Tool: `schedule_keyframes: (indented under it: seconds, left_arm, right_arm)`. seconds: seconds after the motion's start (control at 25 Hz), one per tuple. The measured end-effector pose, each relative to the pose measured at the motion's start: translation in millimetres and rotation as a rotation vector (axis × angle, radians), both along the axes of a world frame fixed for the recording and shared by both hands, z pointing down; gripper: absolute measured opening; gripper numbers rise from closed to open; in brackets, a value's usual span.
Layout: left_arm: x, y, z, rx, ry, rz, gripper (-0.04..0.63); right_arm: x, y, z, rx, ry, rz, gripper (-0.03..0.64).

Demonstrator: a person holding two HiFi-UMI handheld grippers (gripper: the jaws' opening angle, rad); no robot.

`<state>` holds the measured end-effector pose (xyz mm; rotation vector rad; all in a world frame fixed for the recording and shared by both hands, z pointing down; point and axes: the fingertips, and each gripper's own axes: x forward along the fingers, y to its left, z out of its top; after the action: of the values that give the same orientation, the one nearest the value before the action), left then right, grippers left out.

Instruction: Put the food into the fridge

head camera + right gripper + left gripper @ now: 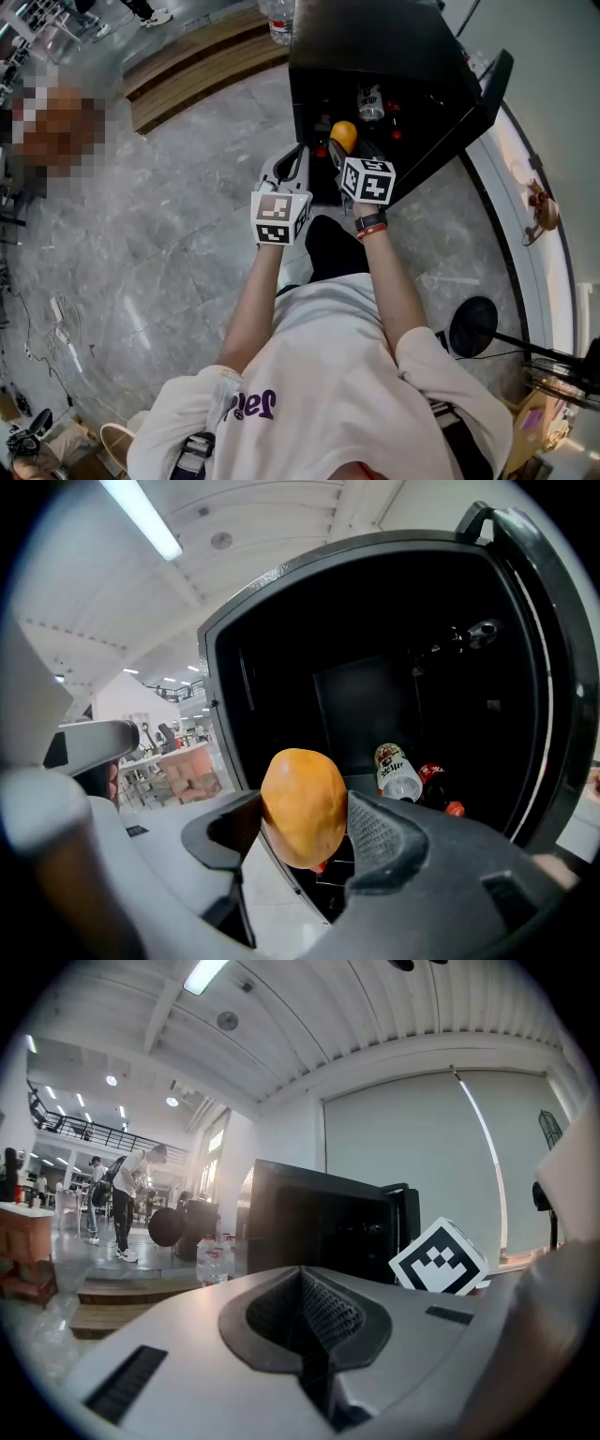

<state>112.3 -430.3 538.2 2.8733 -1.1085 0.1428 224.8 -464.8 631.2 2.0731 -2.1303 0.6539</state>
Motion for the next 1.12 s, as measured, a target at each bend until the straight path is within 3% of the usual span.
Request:
schedule_keyframes:
  seconds: [1.12]
  left_arm:
    - [16.6,-35.5,27.7,-0.026,0.003,-0.007,0.017]
  right_arm:
    - [40.5,-112.8,74.1,-0.084,0.096,-0.013,0.303]
